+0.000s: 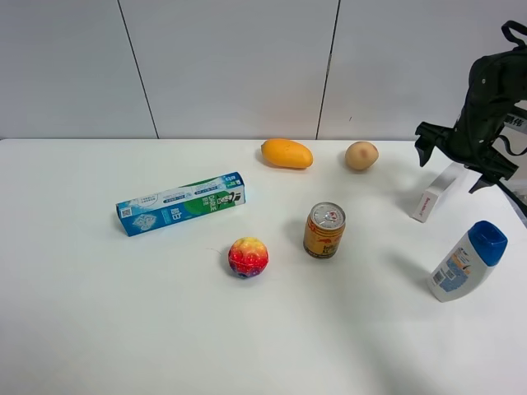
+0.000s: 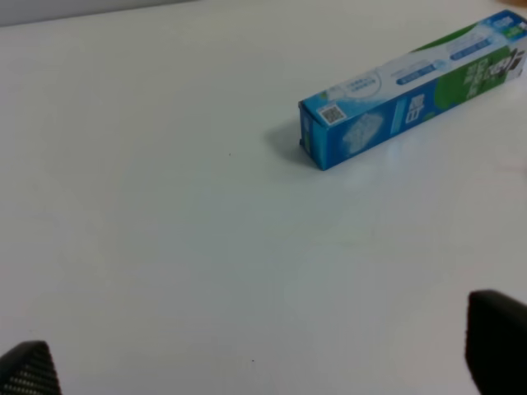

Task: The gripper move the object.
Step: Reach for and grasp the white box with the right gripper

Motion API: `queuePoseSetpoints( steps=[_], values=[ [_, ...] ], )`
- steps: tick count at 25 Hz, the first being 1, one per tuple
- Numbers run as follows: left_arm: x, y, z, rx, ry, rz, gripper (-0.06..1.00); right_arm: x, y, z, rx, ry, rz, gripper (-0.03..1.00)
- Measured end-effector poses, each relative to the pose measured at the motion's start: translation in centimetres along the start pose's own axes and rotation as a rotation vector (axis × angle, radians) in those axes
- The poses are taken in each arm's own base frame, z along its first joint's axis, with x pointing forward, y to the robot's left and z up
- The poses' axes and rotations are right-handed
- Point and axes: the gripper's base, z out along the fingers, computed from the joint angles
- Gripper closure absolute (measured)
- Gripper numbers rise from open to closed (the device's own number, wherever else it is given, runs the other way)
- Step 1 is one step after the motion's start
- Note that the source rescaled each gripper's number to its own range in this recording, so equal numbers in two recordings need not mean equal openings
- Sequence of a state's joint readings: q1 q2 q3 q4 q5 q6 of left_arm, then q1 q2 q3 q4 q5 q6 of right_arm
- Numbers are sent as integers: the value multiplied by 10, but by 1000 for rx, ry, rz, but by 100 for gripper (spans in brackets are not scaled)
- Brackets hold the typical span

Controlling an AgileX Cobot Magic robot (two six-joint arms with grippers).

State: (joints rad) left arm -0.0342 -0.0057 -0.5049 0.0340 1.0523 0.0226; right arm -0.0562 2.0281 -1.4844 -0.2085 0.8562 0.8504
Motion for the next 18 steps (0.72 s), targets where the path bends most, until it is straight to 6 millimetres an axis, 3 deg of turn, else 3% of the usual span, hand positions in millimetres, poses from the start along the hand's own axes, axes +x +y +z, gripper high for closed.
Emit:
queuePoseSetpoints(
  steps=[13,16,18],
  values=[
    [0,0,0,0,0,0,-6,10,5,53,24,55,-11,12],
    [0,0,0,0,0,0,-6,13,6,63,20,77,2,23],
    [0,0,0,0,0,0,-6,14,6,65,18,83,8,41]
  ],
)
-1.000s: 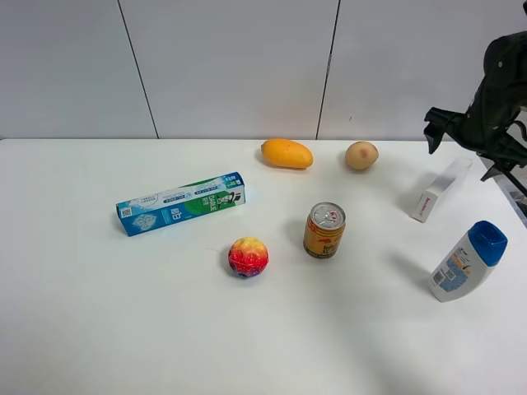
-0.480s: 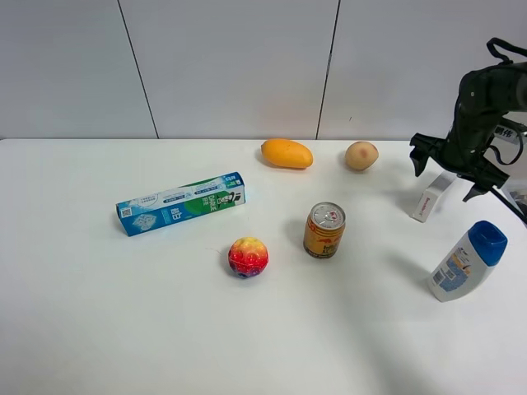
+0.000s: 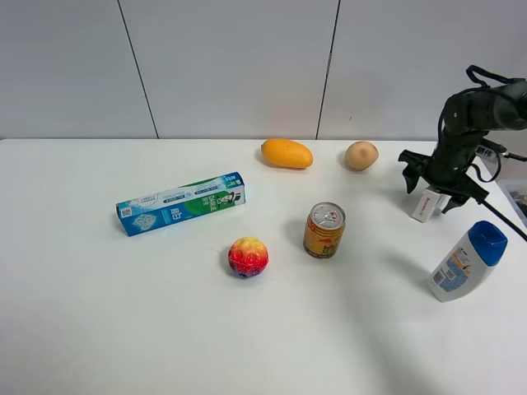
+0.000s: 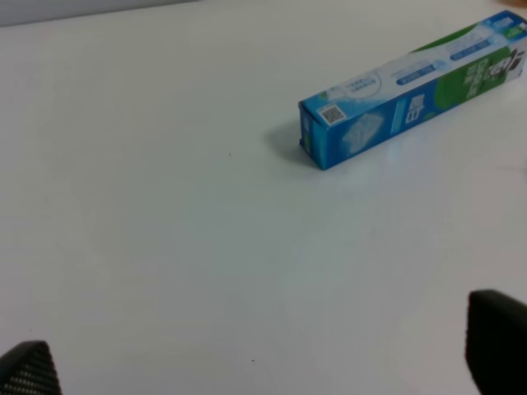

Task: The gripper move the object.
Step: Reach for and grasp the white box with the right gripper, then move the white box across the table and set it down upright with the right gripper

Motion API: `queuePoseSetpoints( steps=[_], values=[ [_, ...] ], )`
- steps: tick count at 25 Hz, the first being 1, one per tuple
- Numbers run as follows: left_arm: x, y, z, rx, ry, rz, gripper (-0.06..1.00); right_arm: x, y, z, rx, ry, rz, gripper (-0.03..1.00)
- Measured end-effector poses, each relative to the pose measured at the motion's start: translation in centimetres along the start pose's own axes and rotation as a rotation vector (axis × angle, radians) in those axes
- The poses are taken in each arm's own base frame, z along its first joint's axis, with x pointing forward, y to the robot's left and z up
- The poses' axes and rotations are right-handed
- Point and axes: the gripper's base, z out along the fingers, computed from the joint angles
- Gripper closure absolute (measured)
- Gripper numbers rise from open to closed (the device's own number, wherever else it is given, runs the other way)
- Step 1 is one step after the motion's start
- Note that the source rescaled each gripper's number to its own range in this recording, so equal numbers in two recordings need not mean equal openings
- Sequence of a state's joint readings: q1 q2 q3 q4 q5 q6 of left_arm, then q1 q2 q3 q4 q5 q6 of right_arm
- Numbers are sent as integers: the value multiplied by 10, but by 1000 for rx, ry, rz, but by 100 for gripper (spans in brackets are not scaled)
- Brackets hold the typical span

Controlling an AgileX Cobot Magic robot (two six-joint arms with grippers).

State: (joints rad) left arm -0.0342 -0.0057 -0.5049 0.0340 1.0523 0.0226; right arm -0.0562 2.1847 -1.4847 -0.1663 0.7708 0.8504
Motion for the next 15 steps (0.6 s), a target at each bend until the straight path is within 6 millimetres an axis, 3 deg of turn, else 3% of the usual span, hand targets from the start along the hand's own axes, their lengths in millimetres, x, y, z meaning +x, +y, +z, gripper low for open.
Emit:
queuePoseSetpoints(
  steps=[3,4,10,15],
  values=[
    [0,0,0,0,0,0,-6,-1,0,-2,-6,-4,2,86],
    [0,0,0,0,0,0,-6,-1,0,-5,-10,-7,3,96],
    [0,0,0,0,0,0,-6,-6,1,-29,-46,-49,-66,97],
    [0,0,0,0,0,0,-6,-8,0,-74,-83,-114,-271,97]
  ],
)
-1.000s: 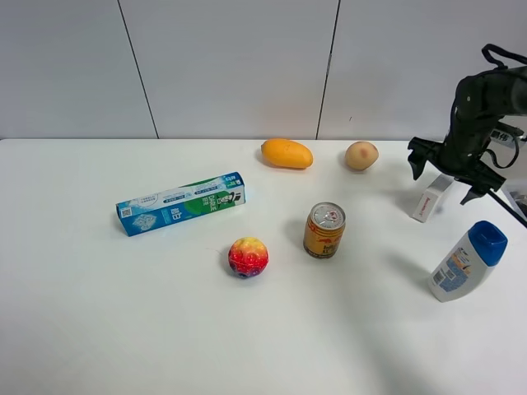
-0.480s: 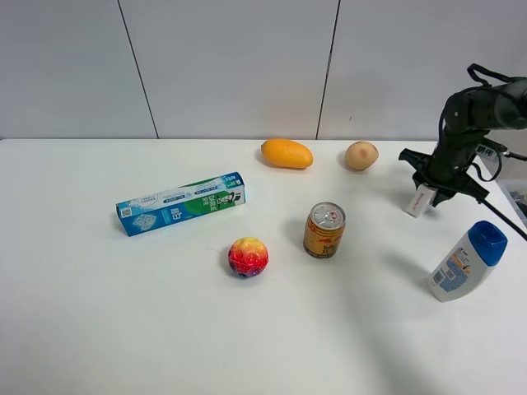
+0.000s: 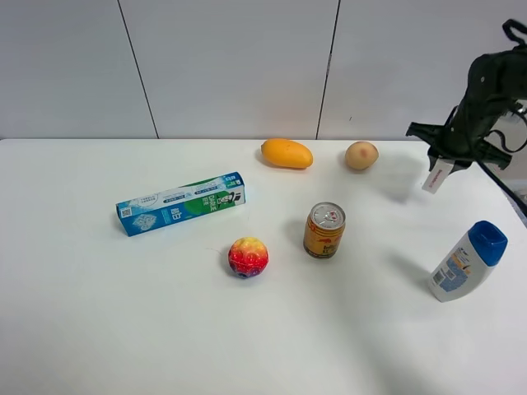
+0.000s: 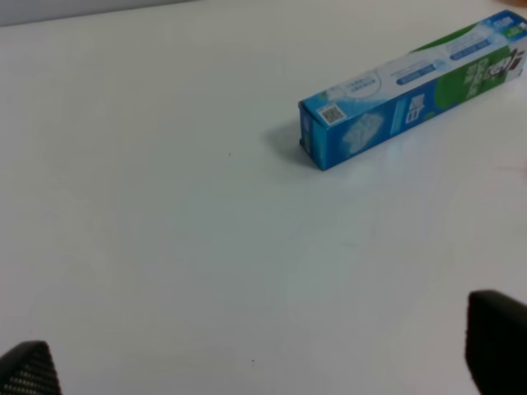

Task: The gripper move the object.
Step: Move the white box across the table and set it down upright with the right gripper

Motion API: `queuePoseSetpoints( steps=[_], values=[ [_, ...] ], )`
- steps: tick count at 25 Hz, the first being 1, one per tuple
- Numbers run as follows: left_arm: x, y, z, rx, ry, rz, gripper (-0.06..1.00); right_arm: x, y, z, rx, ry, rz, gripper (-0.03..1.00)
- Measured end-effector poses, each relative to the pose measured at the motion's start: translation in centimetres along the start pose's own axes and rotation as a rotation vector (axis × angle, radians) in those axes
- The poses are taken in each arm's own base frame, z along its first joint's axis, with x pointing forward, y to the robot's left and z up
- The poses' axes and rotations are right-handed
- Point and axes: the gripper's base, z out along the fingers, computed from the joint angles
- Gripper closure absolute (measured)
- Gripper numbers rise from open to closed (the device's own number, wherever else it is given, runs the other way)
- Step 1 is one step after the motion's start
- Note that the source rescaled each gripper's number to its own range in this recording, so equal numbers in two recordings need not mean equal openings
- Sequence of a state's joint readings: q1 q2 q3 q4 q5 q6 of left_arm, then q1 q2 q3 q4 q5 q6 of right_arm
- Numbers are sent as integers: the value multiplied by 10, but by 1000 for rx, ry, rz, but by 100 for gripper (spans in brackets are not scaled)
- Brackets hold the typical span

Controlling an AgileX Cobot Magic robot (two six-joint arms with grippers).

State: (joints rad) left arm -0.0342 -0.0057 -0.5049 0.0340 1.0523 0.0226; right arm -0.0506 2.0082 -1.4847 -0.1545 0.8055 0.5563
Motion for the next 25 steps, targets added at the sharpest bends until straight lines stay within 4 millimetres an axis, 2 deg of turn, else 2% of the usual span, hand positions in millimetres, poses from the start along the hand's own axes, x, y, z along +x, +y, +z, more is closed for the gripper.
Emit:
queuePoseSetpoints(
  steps=[3,6,8,14,16,19,25],
  values=[
    [0,0,0,0,0,0,-6,2,4,-38,-32,-20,-185,97],
    [0,0,0,0,0,0,-6,14,13,-74,-92,-7,-392,97],
    [0,0,0,0,0,0,-6,28,23,-96,-140,22,-567,97],
    [0,0,0,0,0,0,-6,74,51,-164,-263,12,-947,97],
    [0,0,0,0,0,0,-6,91,63,-180,-294,-10,-1083,97],
    [0,0,0,0,0,0,-6,116,81,-194,-334,-29,-1310,97],
    [0,0,0,0,0,0,-6,166,122,-204,-444,-62,-1628,97]
  ],
)
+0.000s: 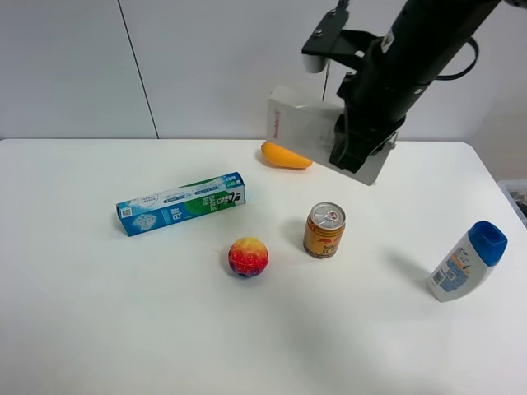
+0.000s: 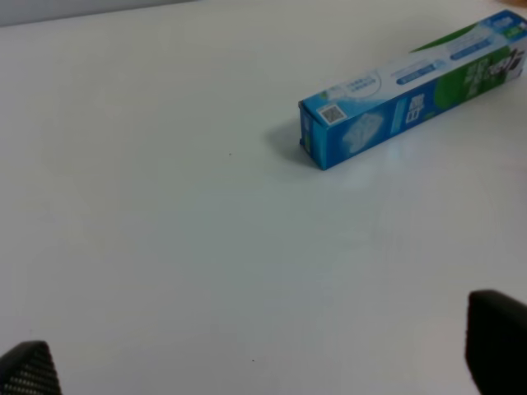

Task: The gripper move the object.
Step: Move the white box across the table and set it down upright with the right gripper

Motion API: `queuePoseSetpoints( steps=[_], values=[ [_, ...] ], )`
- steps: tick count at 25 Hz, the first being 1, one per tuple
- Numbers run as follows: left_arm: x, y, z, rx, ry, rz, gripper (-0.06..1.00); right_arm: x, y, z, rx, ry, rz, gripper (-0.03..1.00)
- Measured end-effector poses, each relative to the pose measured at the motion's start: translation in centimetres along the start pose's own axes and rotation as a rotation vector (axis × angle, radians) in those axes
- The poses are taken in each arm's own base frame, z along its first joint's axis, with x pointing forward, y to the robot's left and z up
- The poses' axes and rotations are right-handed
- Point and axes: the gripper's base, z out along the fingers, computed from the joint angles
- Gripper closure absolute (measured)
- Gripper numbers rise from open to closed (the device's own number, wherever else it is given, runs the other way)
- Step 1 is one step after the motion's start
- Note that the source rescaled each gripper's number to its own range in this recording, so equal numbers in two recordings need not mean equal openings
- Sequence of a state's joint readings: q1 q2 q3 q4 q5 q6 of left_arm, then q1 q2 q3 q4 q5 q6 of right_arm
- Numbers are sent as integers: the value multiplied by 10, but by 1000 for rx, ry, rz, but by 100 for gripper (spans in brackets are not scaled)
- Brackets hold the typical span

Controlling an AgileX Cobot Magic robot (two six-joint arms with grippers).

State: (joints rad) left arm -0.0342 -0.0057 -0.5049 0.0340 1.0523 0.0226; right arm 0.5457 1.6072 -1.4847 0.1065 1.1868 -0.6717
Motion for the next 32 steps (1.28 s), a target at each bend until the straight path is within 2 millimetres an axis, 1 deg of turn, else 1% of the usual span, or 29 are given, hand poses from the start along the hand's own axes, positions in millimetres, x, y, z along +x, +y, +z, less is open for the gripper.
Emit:
queuePoseSetpoints(
  steps=[4,9,13,15,19,23,26,29,32],
  values=[
    [0,0,0,0,0,0,-6,-26,24,20,-35,-37,-100,97],
    [0,0,0,0,0,0,-6,-57,49,57,-86,-66,-164,97],
    [0,0,0,0,0,0,-6,-86,62,79,-118,-82,-137,97],
    [0,0,0,0,0,0,-6,-101,65,86,-120,-97,-144,97],
    [0,0,0,0,0,0,-6,-127,76,108,-144,-87,-178,97],
    [0,0,0,0,0,0,-6,-143,93,142,-188,-36,-220,97],
    [0,0,0,0,0,0,-6,-153,107,161,-216,-3,-265,97],
    [0,0,0,0,0,0,-6,-158,122,177,-241,21,-336,97],
    [0,0,0,0,0,0,-6,-158,135,193,-264,49,-389,97]
  ],
)
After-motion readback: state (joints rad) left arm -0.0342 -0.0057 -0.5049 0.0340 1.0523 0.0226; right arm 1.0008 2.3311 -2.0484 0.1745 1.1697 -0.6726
